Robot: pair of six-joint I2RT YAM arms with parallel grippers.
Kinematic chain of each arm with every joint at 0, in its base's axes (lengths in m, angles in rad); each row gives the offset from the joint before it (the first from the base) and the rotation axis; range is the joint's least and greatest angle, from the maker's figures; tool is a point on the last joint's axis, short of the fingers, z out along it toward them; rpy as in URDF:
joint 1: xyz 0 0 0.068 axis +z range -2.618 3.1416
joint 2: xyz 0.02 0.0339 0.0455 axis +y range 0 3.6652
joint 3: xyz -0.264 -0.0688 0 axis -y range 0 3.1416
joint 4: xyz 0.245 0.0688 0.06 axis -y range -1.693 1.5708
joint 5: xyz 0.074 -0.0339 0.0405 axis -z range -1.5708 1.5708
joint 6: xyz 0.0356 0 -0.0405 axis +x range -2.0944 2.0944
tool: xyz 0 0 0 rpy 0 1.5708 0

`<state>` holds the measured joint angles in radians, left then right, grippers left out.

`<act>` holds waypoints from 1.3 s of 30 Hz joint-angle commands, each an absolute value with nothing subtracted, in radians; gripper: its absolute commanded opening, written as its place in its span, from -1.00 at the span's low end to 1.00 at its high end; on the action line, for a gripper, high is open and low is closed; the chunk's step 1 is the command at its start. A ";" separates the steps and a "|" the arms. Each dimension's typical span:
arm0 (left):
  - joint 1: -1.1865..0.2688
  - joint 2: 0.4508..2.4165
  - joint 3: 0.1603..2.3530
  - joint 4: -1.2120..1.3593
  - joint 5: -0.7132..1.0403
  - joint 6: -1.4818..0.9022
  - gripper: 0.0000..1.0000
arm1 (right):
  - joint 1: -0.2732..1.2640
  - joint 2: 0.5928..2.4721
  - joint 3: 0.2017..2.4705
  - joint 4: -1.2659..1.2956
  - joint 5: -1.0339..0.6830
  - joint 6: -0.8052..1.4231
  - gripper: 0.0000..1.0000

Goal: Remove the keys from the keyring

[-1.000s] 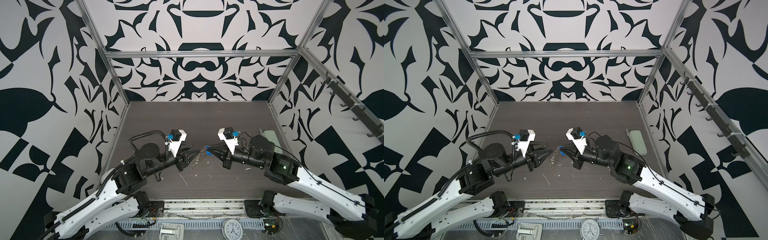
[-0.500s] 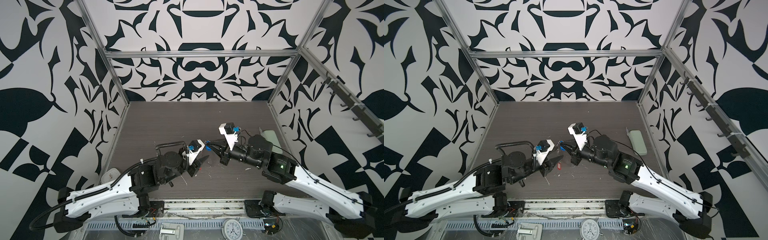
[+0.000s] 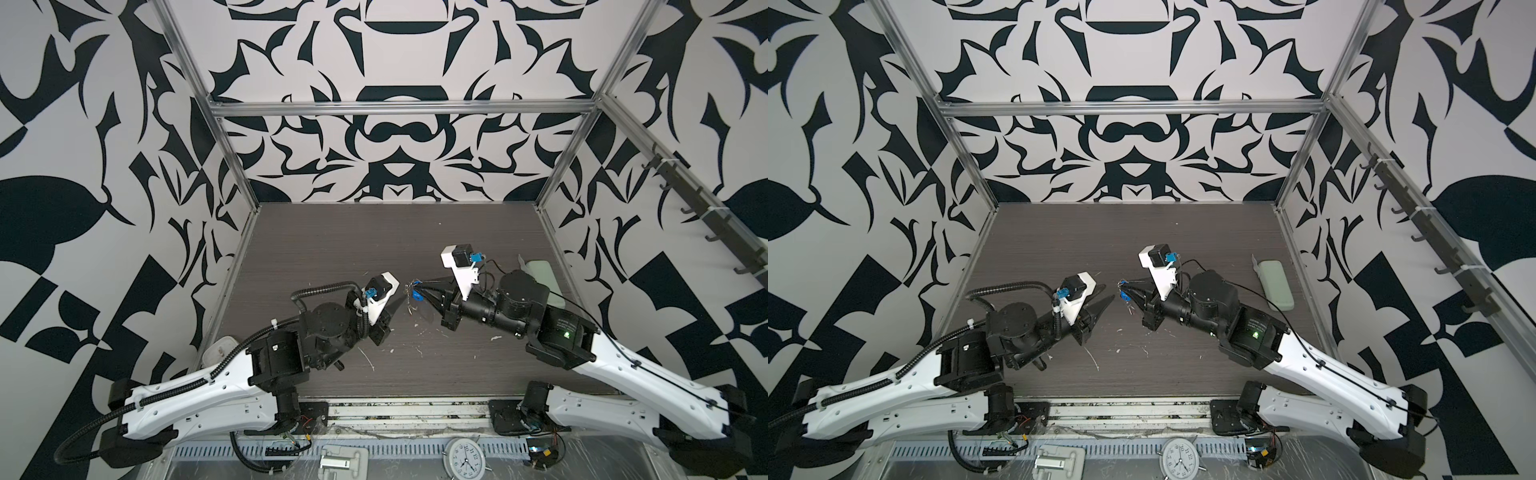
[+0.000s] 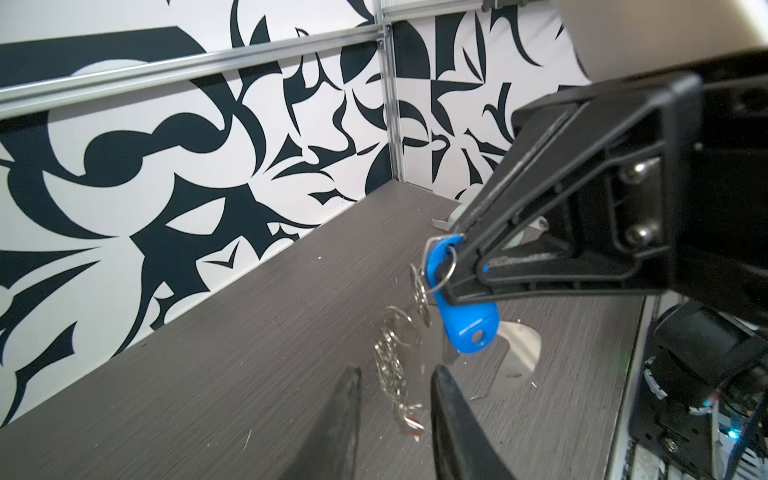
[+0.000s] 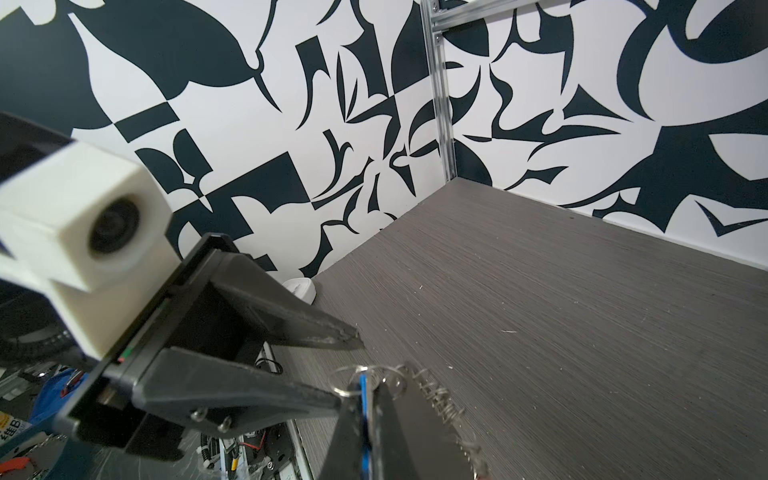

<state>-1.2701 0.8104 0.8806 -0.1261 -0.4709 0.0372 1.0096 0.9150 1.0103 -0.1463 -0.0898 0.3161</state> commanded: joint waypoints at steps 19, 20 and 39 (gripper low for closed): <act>-1.272 0.875 0.943 -0.025 -0.449 0.135 -0.50 | 1.015 0.887 1.006 -0.067 -0.099 0.338 -1.00; -1.272 0.877 0.943 -0.023 -0.453 0.138 -0.50 | 1.016 0.885 1.005 -0.068 -0.101 0.340 -1.00; -1.272 0.880 0.944 -0.031 -0.552 0.150 -0.39 | 1.022 0.876 1.002 -0.063 -0.112 0.345 -1.00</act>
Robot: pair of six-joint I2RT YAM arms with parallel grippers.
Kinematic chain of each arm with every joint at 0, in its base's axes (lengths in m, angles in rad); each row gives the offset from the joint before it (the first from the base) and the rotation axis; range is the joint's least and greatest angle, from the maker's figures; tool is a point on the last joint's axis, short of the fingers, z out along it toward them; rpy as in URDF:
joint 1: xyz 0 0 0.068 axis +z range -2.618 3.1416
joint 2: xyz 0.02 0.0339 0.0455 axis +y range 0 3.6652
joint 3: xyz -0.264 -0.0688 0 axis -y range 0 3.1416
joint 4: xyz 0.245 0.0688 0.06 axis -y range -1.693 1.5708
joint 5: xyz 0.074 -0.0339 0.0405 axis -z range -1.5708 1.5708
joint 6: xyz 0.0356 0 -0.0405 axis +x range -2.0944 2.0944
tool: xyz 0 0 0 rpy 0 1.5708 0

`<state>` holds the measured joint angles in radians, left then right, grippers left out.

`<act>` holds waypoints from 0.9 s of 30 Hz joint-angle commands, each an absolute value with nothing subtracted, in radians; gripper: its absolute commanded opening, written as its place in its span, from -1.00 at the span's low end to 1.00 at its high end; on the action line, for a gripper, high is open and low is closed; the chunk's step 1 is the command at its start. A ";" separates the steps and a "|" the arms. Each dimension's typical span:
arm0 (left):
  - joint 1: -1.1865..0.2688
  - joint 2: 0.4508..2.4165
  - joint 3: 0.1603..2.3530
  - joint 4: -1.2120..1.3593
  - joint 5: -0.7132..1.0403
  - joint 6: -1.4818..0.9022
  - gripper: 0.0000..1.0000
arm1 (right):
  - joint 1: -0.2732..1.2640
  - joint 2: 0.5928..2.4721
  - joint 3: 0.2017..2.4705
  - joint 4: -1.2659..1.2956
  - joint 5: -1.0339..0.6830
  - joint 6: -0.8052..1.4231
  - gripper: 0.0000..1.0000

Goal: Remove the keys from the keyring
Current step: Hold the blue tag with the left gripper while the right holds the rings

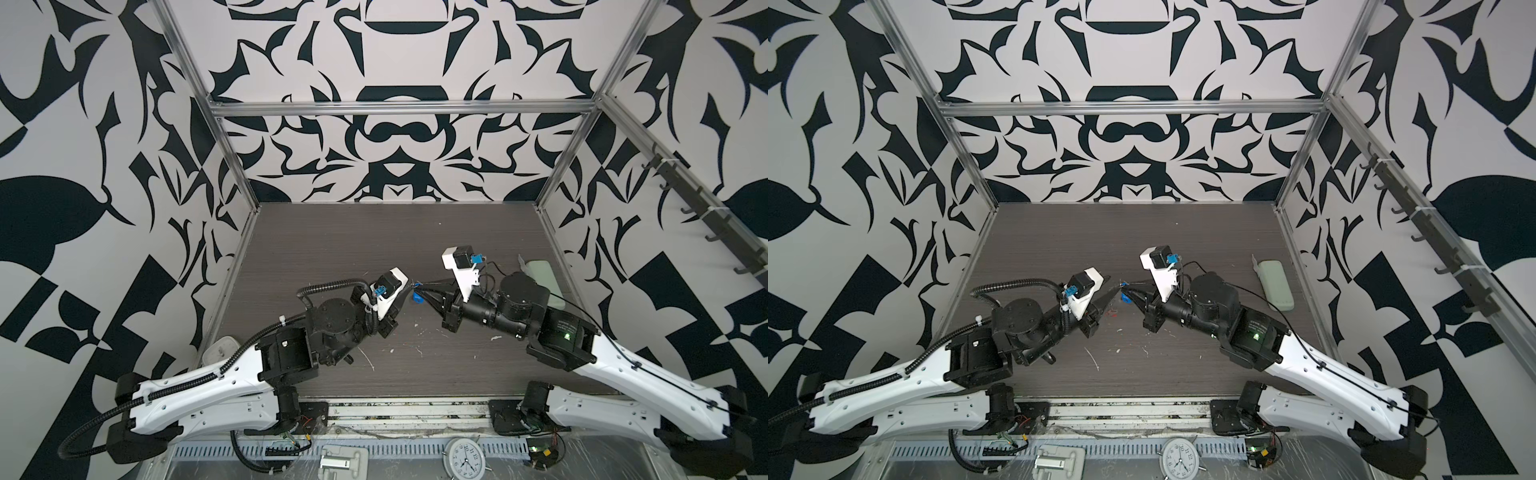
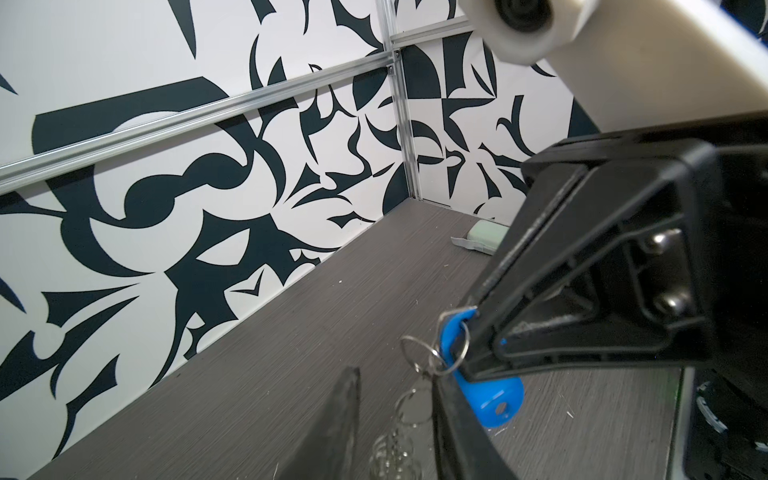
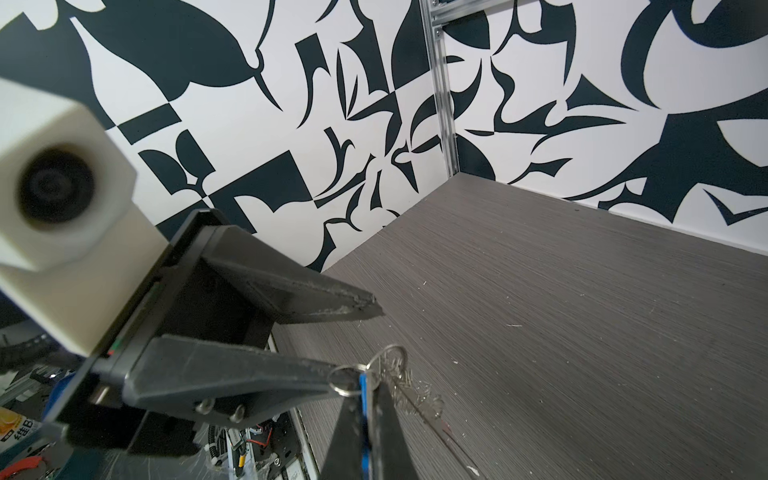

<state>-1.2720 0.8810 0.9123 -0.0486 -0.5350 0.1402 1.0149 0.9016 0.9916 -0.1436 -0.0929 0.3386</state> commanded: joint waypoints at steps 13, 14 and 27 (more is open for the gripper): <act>-1.272 0.895 0.946 -0.038 -0.472 0.137 -0.36 | 1.024 0.865 0.995 -0.061 -0.105 0.352 -1.00; -1.272 0.893 0.948 -0.043 -0.477 0.130 -0.36 | 1.023 0.860 0.993 -0.060 -0.100 0.352 -1.00; -1.272 0.826 0.927 -0.158 -0.451 0.050 -0.09 | 1.023 0.853 1.011 -0.099 -0.107 0.333 -1.00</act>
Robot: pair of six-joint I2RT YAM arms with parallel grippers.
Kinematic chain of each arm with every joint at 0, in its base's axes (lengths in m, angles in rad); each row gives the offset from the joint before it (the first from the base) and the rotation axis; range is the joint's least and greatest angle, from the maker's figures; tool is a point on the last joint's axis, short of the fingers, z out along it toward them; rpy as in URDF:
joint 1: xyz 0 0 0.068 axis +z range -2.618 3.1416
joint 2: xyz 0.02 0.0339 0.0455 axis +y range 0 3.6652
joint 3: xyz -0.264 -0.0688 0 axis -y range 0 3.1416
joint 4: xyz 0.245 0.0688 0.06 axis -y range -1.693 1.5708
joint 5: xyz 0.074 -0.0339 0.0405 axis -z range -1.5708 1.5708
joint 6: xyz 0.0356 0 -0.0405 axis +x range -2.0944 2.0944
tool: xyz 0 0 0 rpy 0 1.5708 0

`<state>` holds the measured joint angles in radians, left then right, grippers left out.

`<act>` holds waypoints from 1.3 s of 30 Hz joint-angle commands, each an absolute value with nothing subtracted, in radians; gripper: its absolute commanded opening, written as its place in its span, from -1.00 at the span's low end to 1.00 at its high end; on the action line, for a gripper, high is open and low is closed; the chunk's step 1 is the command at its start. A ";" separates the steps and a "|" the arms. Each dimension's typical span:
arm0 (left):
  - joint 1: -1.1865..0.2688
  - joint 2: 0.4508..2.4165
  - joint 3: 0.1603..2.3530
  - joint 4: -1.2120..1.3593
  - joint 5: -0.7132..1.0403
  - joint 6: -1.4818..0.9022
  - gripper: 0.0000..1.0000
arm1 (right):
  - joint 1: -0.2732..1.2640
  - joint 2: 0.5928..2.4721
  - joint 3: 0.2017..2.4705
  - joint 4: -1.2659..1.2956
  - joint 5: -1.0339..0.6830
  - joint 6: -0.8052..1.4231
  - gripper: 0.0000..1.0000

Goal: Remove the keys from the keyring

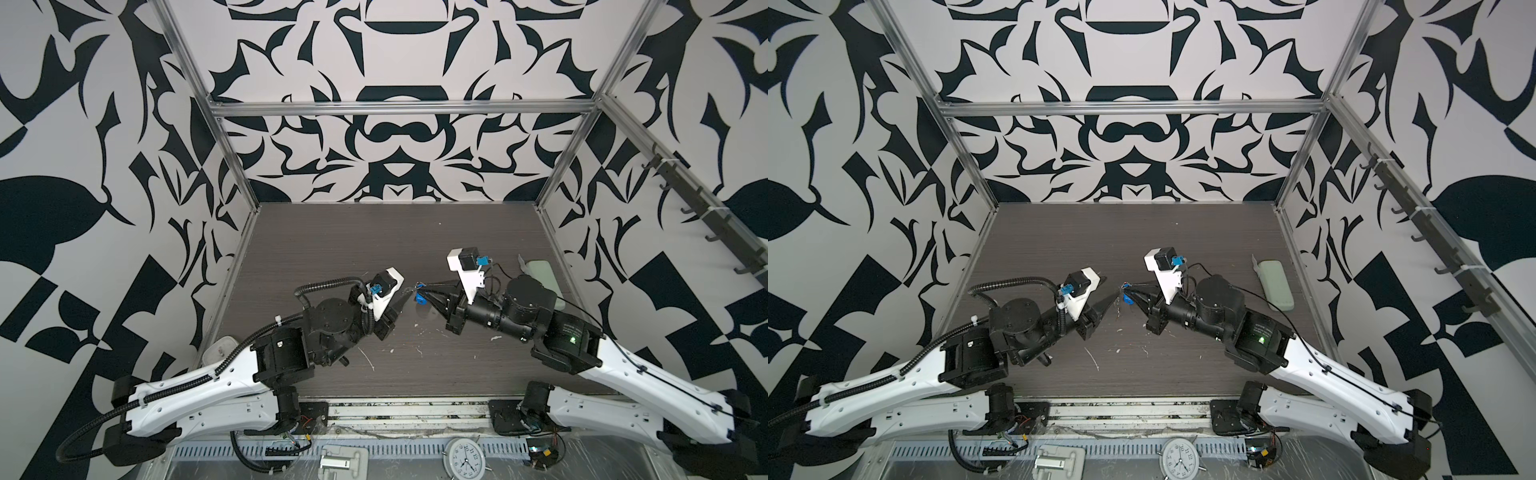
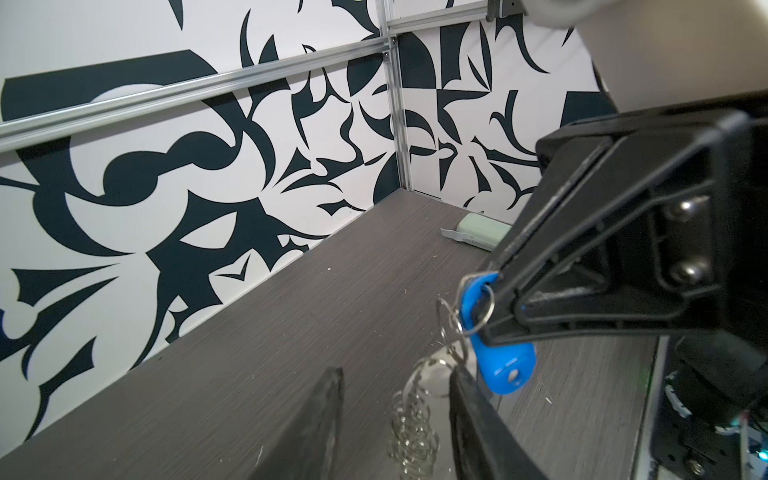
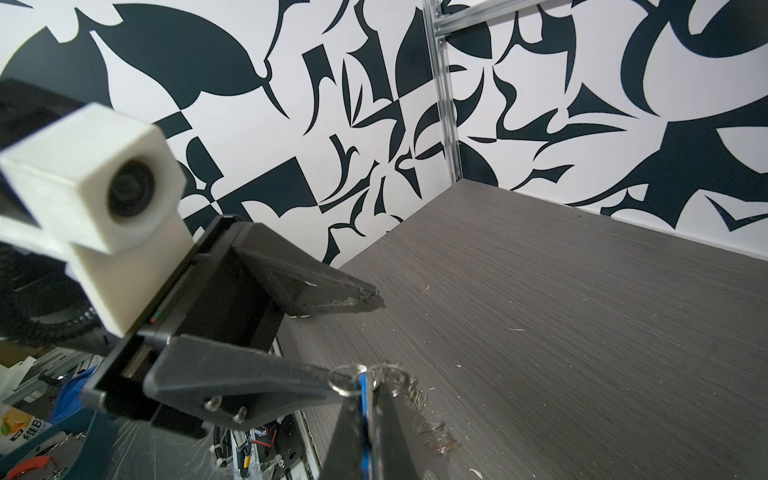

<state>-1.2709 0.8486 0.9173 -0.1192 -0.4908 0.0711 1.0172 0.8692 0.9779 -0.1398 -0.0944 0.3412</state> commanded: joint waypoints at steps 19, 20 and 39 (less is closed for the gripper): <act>-1.260 0.884 0.961 -0.212 -0.203 0.135 -0.03 | 1.023 0.909 1.171 -0.348 -0.328 0.229 -1.00; -1.255 0.886 0.964 -0.211 -0.192 0.135 -0.13 | 1.023 0.908 1.172 -0.346 -0.333 0.228 -1.00; -1.190 0.845 1.049 -0.421 0.167 0.042 -1.00 | 1.018 0.897 1.220 -0.487 -0.220 0.048 -1.00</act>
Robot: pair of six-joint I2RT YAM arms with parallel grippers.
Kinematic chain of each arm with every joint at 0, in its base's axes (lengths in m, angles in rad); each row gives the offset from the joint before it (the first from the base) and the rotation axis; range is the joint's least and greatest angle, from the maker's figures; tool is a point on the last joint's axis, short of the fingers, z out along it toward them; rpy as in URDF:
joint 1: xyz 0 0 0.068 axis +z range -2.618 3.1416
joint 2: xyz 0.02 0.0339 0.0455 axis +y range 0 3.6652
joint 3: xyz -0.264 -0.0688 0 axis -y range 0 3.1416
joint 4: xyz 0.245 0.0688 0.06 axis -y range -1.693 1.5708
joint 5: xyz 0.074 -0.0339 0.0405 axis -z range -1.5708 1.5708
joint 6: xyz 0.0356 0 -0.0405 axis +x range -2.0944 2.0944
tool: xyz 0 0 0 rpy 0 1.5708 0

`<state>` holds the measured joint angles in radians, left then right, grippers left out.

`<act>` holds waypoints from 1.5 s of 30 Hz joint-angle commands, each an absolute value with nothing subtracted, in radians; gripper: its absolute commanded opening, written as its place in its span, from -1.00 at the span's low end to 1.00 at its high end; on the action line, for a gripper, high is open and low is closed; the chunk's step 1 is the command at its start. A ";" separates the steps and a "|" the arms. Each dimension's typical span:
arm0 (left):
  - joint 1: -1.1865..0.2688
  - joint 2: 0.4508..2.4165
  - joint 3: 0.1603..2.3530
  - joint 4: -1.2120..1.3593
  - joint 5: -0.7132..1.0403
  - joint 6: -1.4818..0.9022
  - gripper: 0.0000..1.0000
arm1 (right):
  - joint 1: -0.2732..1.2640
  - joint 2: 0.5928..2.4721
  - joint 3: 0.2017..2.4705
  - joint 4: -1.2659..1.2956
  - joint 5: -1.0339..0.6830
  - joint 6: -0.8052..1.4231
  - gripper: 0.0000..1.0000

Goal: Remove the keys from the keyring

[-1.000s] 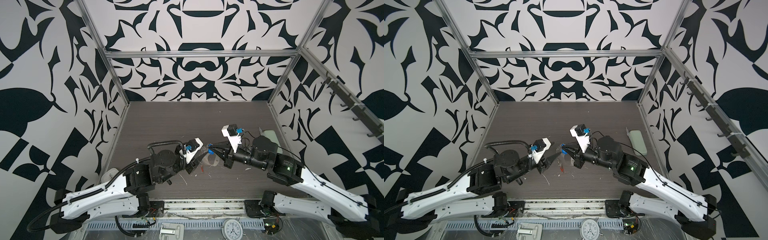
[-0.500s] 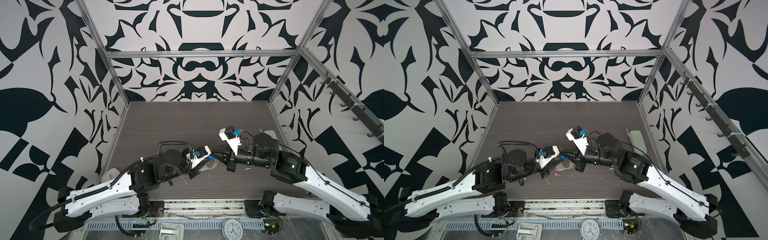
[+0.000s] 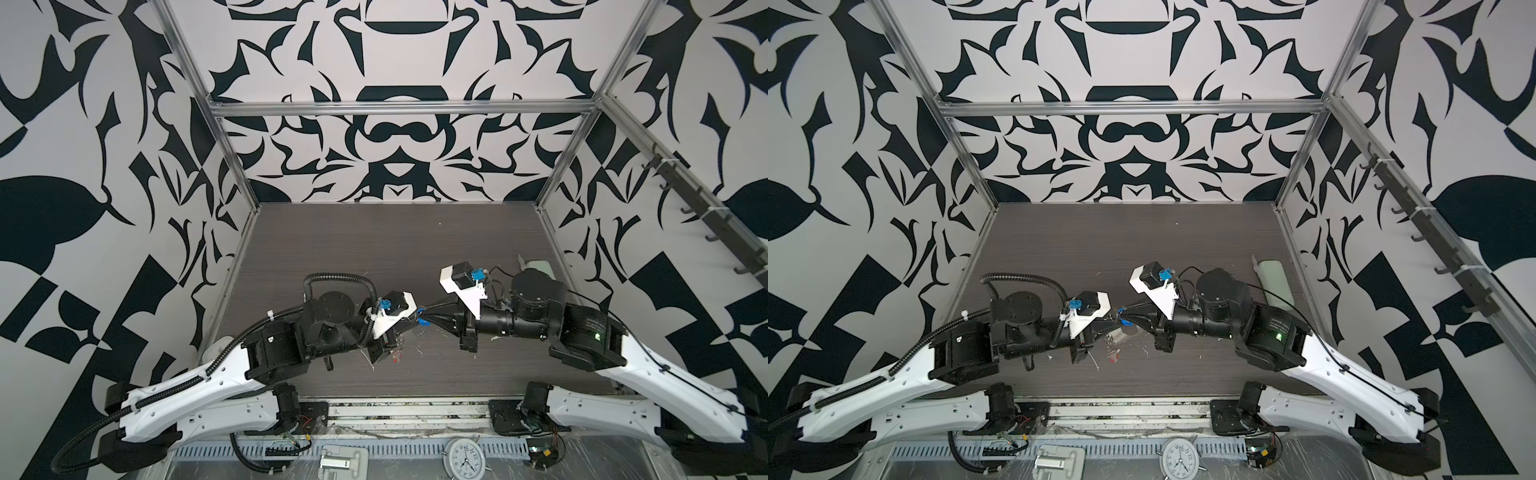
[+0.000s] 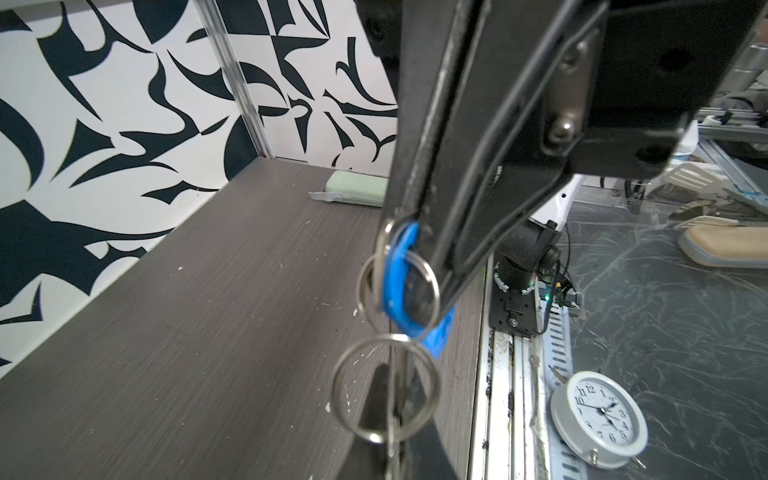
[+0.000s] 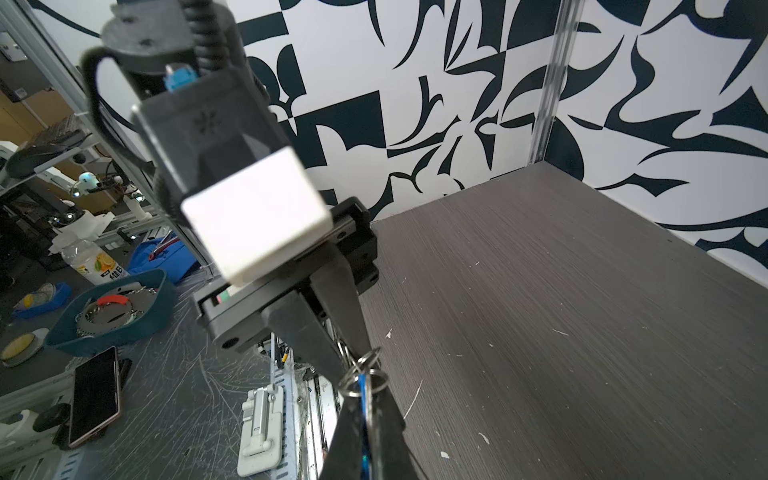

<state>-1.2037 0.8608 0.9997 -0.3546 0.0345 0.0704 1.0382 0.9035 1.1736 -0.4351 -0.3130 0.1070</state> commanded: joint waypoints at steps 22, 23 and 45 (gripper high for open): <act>-1.092 0.817 0.997 -0.336 0.317 -0.137 -0.95 | 0.940 0.935 1.171 -0.460 -0.065 0.076 0.17; -1.093 0.821 0.999 -0.338 0.306 -0.138 -0.95 | 0.937 0.923 1.155 -0.448 -0.087 0.073 0.17; -1.091 0.803 0.952 -0.222 0.072 -0.246 -0.97 | 0.884 0.725 0.862 -0.112 -0.447 0.121 0.18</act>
